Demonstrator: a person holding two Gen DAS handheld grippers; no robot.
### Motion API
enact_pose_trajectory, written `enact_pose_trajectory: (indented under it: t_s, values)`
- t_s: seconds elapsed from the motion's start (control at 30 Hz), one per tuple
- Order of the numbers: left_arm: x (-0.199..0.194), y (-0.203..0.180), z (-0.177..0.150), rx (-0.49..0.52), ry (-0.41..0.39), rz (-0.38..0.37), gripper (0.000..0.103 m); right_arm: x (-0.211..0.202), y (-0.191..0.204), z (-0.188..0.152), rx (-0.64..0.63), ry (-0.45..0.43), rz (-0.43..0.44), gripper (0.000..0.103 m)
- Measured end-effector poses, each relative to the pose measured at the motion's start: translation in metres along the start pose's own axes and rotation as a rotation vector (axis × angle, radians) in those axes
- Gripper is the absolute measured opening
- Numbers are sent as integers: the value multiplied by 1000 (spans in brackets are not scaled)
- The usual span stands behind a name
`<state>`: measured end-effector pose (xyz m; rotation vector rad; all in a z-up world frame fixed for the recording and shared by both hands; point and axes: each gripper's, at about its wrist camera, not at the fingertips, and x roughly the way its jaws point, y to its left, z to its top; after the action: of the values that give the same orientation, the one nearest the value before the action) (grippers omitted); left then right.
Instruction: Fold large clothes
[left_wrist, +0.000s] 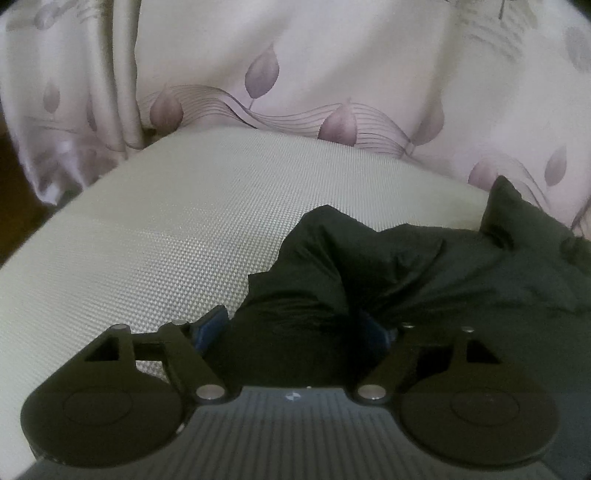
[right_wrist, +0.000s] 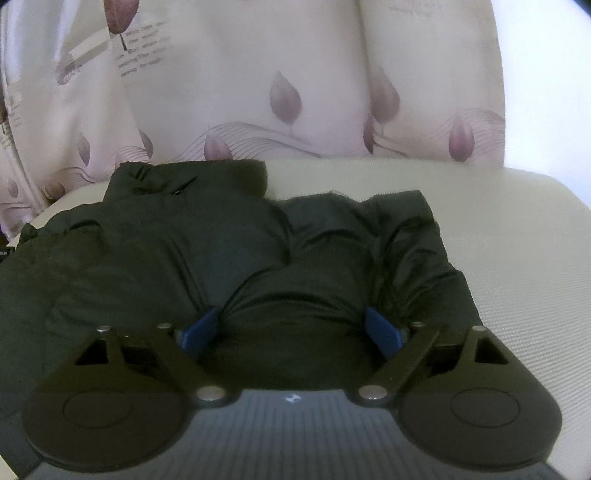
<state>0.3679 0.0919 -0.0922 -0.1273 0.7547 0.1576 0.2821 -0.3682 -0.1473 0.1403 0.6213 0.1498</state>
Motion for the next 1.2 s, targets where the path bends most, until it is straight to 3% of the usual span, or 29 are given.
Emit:
enact_pose_trajectory:
  t_s: [0.07, 0.1, 0.2, 0.4, 0.47, 0.57, 0.67, 0.73, 0.87, 1.0, 1.1, 1.2]
  values:
    - [-12, 5, 5, -10, 8, -21, 67, -15, 1, 6, 18, -6, -11, 88]
    - [-22, 11, 8, -40, 0, -60, 64, -31, 2, 6, 27, -50, 8, 88]
    - [-57, 31, 11, -65, -44, -127, 67, -80, 9, -5, -43, -114, 42, 89]
    - [-107, 27, -29, 222, -93, -39, 66, -127, 5, -66, -173, -106, -53, 88]
    - [-104, 24, -47, 260, -62, 3, 65, -125, -1, -83, -168, -72, -75, 83]
    - [-97, 37, -58, 147, -42, -26, 66, -120, -10, -97, -93, -46, -63, 80]
    - [-83, 50, -63, 31, 3, -65, 71, -111, -10, -102, -98, -25, -76, 81]
    - [-80, 56, -65, 12, 0, -69, 76, -106, -7, -104, -120, -13, -88, 81]
    - [-95, 66, -53, -14, -14, -98, 72, -111, -11, -90, -98, 38, -71, 81]
    - [-105, 90, -35, -57, -37, -158, 93, -155, -1, -80, -84, -125, -21, 83]
    - [-92, 105, -21, -82, -1, -236, 92, -168, 9, -78, -64, -183, 11, 84]
    - [-74, 115, -11, -89, 29, -354, 89, -164, 20, -81, -48, -171, 42, 84]
